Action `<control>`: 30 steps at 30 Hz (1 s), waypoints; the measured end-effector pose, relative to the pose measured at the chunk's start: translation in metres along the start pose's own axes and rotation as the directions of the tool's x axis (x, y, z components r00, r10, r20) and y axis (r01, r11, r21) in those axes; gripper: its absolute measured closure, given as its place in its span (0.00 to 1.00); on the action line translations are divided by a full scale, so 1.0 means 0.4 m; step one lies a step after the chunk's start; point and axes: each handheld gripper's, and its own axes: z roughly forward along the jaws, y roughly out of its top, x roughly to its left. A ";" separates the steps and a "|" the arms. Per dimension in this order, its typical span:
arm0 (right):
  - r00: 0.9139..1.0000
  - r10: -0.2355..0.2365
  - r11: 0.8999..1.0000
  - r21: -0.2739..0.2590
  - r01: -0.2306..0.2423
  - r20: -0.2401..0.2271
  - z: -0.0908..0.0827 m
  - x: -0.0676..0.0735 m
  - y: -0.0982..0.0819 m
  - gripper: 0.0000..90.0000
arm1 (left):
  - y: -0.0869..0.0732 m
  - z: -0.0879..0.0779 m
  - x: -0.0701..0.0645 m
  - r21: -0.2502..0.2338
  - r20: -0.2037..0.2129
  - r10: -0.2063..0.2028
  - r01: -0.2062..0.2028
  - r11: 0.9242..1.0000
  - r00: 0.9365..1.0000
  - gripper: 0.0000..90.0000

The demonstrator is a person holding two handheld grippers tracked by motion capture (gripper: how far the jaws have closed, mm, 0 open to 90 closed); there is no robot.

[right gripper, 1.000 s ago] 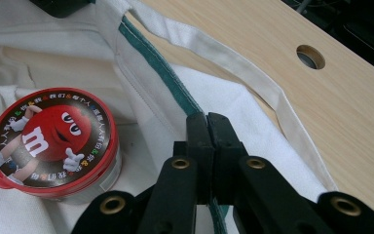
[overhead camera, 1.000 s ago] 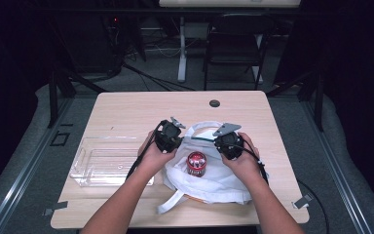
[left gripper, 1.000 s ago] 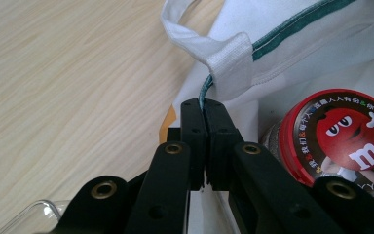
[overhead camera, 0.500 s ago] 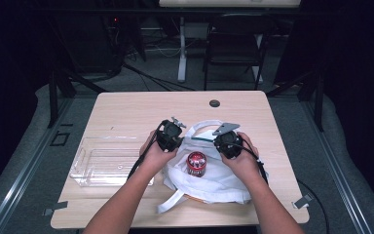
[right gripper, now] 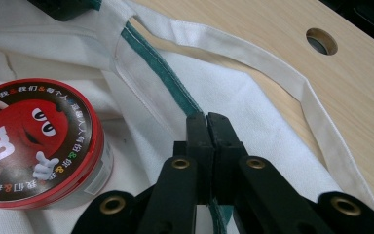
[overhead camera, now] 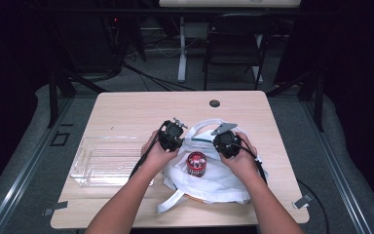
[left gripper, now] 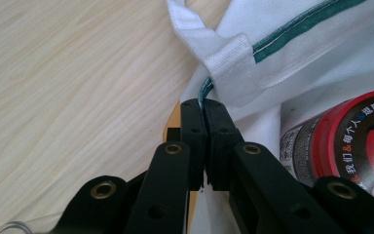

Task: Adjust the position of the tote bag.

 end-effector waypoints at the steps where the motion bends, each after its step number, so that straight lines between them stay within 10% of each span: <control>1: 1.000 0.003 1.000 0.002 -0.003 0.001 0.001 0.000 0.000 0.99 | 0.001 0.001 0.000 0.005 0.000 -0.001 0.001 1.000 1.000 0.98; 21: 1.000 0.028 0.999 0.021 -0.027 -0.010 0.013 -0.008 -0.004 0.99 | 0.015 0.016 0.003 0.032 0.014 0.006 -0.006 0.999 1.000 0.96; 30: 0.999 0.042 0.999 0.009 -0.042 -0.008 0.008 -0.009 -0.009 0.99 | 0.012 -0.007 0.007 0.002 0.041 -0.004 0.004 1.000 0.999 0.78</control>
